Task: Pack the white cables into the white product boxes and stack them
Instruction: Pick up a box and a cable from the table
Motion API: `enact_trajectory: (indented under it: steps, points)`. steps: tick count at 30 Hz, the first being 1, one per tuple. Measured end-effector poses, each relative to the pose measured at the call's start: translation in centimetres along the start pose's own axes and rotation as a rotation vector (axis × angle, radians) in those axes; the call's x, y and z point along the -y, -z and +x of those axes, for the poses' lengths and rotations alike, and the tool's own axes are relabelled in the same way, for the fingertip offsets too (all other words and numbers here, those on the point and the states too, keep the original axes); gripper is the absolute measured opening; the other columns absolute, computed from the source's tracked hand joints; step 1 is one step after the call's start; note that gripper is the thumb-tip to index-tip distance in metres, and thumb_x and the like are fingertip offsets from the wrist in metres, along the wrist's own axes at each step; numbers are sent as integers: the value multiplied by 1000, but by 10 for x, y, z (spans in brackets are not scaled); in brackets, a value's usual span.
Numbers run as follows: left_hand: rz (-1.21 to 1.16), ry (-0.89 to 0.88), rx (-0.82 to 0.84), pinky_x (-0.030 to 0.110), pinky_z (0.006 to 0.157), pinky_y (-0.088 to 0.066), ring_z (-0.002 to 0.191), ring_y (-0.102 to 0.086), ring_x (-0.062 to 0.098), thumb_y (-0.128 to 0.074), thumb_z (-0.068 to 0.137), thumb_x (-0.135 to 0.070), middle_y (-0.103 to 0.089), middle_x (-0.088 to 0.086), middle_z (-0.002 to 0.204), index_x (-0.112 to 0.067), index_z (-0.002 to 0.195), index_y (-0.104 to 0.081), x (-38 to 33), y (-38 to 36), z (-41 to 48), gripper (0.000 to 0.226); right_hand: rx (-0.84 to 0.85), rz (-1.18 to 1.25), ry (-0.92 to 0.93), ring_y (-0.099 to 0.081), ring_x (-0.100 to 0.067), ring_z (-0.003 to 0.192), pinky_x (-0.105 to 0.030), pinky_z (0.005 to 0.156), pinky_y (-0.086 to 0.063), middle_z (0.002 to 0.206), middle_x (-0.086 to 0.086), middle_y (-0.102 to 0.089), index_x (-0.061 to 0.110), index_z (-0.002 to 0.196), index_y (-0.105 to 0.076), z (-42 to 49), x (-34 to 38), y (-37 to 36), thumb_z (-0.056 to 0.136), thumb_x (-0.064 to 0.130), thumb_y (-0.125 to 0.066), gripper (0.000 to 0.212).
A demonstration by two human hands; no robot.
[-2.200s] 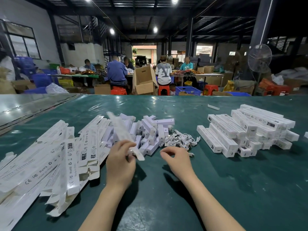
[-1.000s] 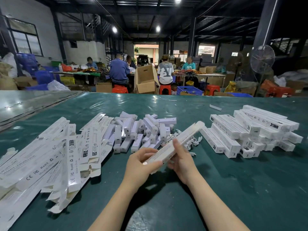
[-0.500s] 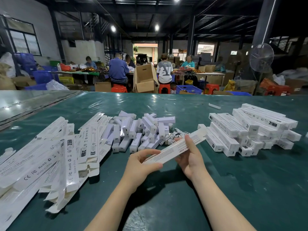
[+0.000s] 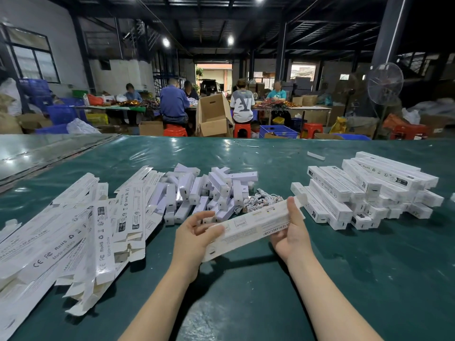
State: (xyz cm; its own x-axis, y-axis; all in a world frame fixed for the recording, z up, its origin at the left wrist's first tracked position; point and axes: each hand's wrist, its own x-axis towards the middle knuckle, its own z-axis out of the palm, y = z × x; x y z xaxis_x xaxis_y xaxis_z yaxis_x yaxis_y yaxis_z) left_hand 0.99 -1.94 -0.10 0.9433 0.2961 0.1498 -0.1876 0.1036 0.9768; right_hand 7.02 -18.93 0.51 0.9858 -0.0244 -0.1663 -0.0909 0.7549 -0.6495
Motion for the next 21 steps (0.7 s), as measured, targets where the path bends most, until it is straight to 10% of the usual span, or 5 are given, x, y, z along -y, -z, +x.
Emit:
enact_trajectory:
  steps: [11,21]
  points:
    - [406,-104,267,12,62,-46,64,-63,2,-69,72,-6,-70,-10,67,-29,57,-69,4,-9,-10,28,148,101,-15,-60,-11,57,-19,55,-53,63,1,-64,14,88,-60,-2,4,2,81,42,-56,29]
    - [579,-180,409,9,63,-41,76,-61,-1,-73,54,-35,-69,-13,85,-44,81,-61,2,-14,-18,31,-22,69,98,-62,-8,49,-26,60,-48,58,2,-65,11,81,-60,6,1,6,80,45,-60,34]
